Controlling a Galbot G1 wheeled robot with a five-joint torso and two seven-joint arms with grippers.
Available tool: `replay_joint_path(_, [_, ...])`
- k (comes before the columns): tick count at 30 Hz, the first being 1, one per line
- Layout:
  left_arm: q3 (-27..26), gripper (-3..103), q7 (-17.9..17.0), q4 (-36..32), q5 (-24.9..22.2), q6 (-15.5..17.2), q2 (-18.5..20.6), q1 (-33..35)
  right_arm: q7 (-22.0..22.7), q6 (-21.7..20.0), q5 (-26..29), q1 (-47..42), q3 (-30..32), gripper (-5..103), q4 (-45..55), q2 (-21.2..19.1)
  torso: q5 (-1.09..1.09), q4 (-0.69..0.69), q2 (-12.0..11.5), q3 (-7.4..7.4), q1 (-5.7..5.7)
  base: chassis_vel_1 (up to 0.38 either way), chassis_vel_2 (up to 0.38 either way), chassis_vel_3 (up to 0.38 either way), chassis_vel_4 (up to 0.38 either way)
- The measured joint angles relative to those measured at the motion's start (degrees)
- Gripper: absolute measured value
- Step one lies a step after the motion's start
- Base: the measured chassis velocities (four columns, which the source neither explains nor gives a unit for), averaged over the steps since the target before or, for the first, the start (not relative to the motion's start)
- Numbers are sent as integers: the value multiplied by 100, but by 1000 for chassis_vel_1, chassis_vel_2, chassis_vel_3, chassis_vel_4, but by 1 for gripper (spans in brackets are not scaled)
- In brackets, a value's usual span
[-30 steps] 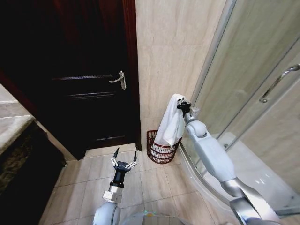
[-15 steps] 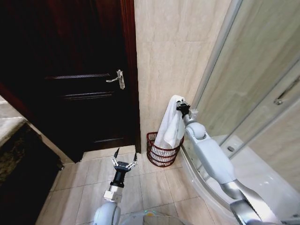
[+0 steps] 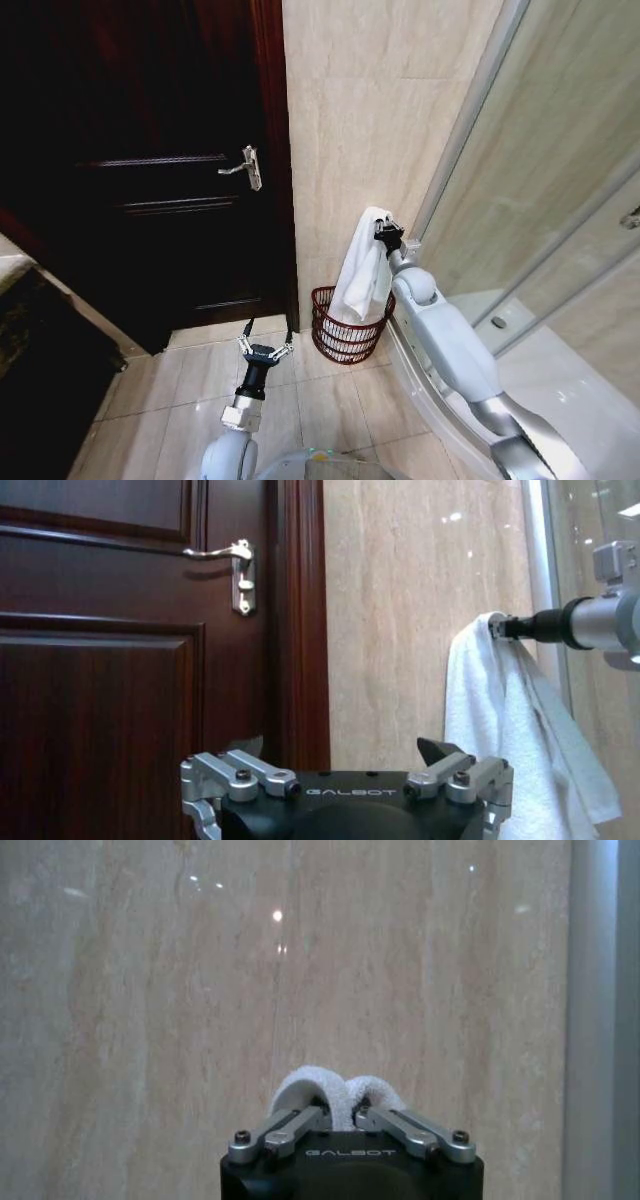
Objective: Discard the used towel into the hamper.
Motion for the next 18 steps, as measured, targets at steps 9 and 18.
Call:
replay_joint_path(9, [17, 100, -12, 40, 0, -51, 0, -10, 53, 7, -114, -335, 12, 7, 276, 28, 0, -1, -16, -11, -7, -70, 76, 69, -83])
replay_joint_path(18, [16, 100, 0, 18, 3, -19, 1, 35, 154, -45, -348, -854, 203, 7, 657, 46, 2, 2, -2, -2, 3, -38, 38, 34, -46])
